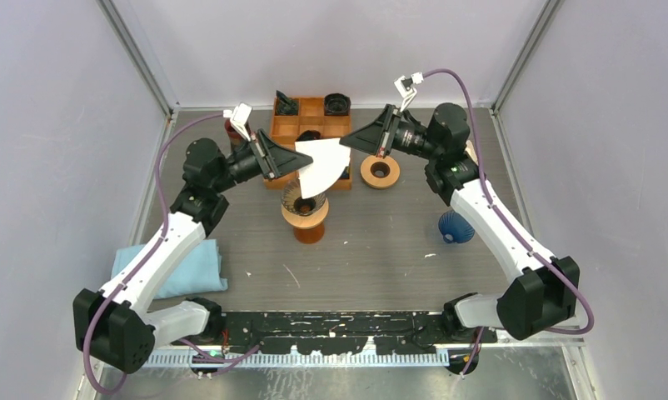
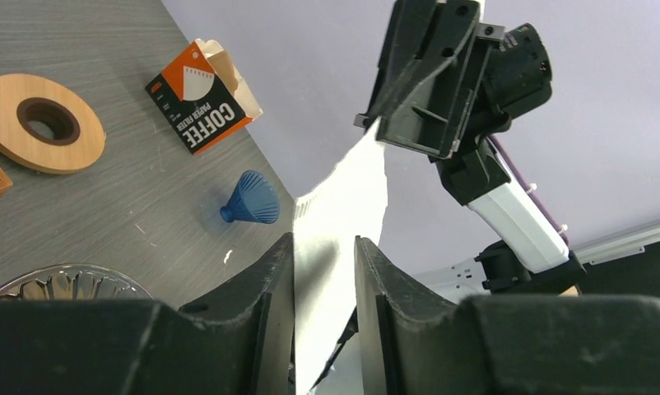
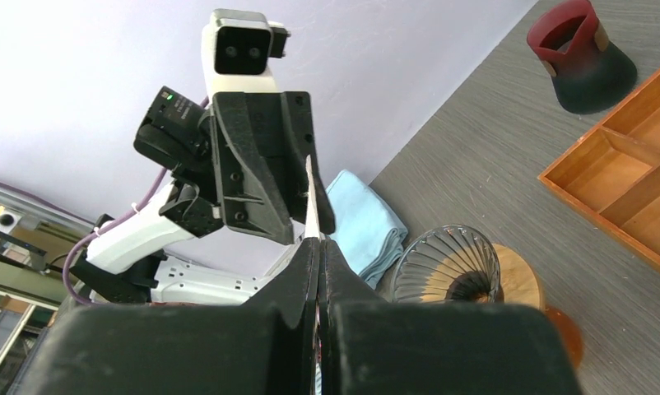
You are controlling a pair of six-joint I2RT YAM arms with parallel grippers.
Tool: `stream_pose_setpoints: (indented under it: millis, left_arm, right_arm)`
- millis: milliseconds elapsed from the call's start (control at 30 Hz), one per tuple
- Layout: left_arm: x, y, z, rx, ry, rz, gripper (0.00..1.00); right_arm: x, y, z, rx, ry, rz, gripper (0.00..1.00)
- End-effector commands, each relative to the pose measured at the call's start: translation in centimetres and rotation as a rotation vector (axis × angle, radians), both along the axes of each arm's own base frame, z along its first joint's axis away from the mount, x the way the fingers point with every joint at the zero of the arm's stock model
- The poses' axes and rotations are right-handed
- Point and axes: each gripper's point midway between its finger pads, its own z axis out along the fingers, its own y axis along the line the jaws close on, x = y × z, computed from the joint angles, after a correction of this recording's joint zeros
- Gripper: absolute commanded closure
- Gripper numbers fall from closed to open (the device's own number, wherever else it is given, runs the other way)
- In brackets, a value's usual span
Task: Place the coffee filter in the dripper
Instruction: Pass from the right arm to the left, then pass from the left arm to the right
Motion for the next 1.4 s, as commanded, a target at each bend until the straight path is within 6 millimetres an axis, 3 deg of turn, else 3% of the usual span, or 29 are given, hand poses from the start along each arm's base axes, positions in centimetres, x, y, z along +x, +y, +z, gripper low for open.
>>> stream_pose_setpoints:
  millis: [0, 167, 367, 567, 800, 1067, 1367]
  left_arm:
    - [-1.5, 0.7, 3.0, -0.051, -0.111, 0.0, 0.71]
    - [-1.6, 1.0, 3.4, -0.067, -0.108, 0.018, 0.87]
    - [-1.6, 1.2, 3.6, -0.1, -0.088, 0.039, 1.0]
    - [-1.4, 1.8, 3.6, -0.141, -0.065, 0.079, 1.0]
    - [-1.0, 2.7, 3.9, -0.207, -0.033, 0.148, 1.0]
    - [-0.5, 3.6, 3.9, -0.301, 0.018, 0.205, 1.0]
    - [-0.5, 3.8, 4.1, -0.353, 0.052, 0.209, 1.0]
  right_arm:
    - [-0.2, 0.2, 1.3, 0.034, -0.065, 0.015, 0.99]
    - [-0.1, 0.3, 0.9, 0.035, -0.065, 0.017, 0.98]
    - [0.0, 0.2, 1.2, 0.055, -0.077, 0.003, 0.88]
    - [0.4, -0.4, 1.5, 0.066, -0.088, -0.065, 0.66]
    - [1.0, -1.3, 0.4, 0.033, -0.082, -0.156, 0.53]
    - [2.0, -2.3, -1.9, -0.039, -0.039, -0.253, 0.5]
    - [1.8, -0.9, -3.4, -0.065, -0.012, -0.219, 0.48]
